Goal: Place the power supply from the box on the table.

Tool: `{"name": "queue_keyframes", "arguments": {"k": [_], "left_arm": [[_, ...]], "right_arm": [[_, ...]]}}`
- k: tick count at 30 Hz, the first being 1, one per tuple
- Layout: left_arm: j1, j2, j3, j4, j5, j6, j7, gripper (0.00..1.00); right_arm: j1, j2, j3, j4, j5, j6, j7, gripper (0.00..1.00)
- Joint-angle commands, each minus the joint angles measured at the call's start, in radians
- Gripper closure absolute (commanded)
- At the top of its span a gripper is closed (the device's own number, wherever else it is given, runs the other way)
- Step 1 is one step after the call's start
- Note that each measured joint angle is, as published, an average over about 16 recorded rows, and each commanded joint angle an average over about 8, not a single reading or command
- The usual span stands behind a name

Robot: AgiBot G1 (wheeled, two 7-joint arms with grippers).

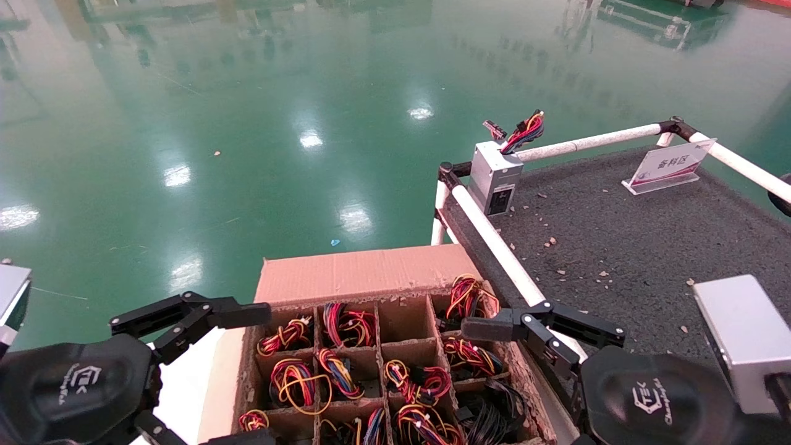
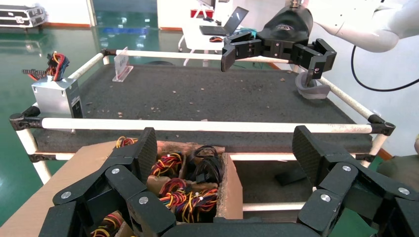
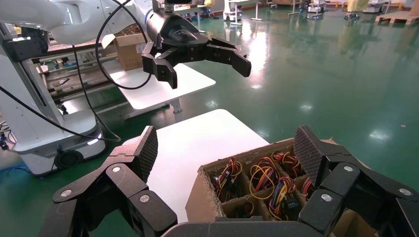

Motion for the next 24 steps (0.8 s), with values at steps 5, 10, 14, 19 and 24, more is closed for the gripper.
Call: {"name": "queue_keyframes", "arguments": {"k": [5, 10, 14, 19, 24], "left_arm": [[0.0, 0.0, 0.0, 0.0, 0.0, 0.0, 0.0, 0.99], [0.0, 0.0, 0.0, 0.0, 0.0, 0.0, 0.0, 1.0], [0.0, 0.0, 0.0, 0.0, 0.0, 0.0, 0.0, 1.0], [0.0, 0.0, 0.0, 0.0, 0.0, 0.0, 0.0, 1.0], [0.0, 0.0, 0.0, 0.0, 0.0, 0.0, 0.0, 1.0]], "right_arm": [[0.0, 0.0, 0.0, 0.0, 0.0, 0.0, 0.0, 0.0], [0.0, 0.0, 0.0, 0.0, 0.0, 0.0, 0.0, 0.0], [0.0, 0.0, 0.0, 0.0, 0.0, 0.0, 0.0, 0.0], [0.0, 0.0, 0.0, 0.0, 0.0, 0.0, 0.0, 0.0], [0.0, 0.0, 0.0, 0.0, 0.0, 0.0, 0.0, 0.0]]}}
